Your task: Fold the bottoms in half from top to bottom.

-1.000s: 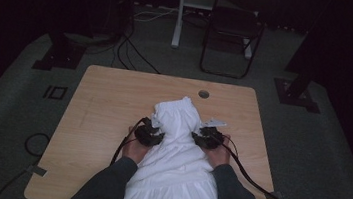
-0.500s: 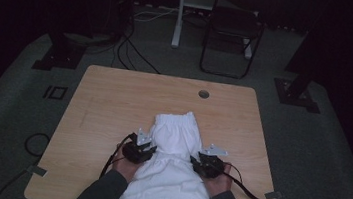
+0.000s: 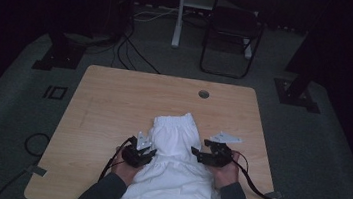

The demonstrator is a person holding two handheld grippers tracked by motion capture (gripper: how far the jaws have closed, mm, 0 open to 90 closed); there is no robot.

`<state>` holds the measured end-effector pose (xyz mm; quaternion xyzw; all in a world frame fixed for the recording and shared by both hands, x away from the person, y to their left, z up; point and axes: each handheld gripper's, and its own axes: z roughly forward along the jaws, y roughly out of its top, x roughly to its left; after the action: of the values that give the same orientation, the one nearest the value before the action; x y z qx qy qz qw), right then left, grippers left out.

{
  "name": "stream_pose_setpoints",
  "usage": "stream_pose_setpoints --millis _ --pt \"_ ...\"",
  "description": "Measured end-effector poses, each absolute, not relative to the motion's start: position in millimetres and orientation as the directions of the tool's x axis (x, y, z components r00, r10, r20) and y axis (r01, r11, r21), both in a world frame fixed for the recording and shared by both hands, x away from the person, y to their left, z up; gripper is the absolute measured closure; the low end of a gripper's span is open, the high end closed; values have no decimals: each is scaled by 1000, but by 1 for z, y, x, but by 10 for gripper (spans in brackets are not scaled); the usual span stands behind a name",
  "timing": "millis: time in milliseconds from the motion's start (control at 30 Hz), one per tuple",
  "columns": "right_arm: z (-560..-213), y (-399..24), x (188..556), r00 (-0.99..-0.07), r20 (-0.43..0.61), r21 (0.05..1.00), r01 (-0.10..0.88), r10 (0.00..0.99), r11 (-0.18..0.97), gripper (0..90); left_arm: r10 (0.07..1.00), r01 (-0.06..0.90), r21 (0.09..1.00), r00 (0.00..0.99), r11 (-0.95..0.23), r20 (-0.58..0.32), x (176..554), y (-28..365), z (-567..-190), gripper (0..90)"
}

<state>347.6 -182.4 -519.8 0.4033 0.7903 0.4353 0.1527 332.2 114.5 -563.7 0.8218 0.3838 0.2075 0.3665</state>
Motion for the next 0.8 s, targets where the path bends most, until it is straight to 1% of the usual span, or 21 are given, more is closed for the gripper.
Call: stream_pose_setpoints --millis 133,267,333,433,533,667,700,733,767,800 --pt "-517 -174 377 -628 79 805 498 774 322 257 781 478 760 621 -441 62 332 115 -564 649" --pt "-533 -158 401 -635 84 780 522 768 346 217 781 477 762 622 -437 58 332 115 -564 649" --pt "-539 -151 407 -634 71 770 525 770 362 197 781 477 763 622 -437 58 332 115 -564 649" --pt "-549 -145 416 -576 44 760 550 816 347 177 781 470 764 621 -442 70 331 114 -564 648" --pt "-554 -143 419 -564 47 749 566 825 344 151 781 470 762 620 -444 73 331 114 -564 647" --pt "-563 -140 420 -587 61 735 573 807 361 156 783 474 761 618 -443 71 331 114 -564 643" --pt "-565 -138 419 -592 32 741 555 806 378 184 785 477 761 616 -440 68 332 114 -564 636" --pt "-565 -137 418 -589 4 743 543 808 392 198 791 490 757 609 -432 57 333 115 -563 619" --pt "-565 -137 418 -579 6 743 548 815 384 230 796 509 749 604 -424 40 335 115 -561 582" --pt "-564 -137 417 -568 7 741 556 823 377 281 798 522 747 602 -412 20 337 116 -557 532"
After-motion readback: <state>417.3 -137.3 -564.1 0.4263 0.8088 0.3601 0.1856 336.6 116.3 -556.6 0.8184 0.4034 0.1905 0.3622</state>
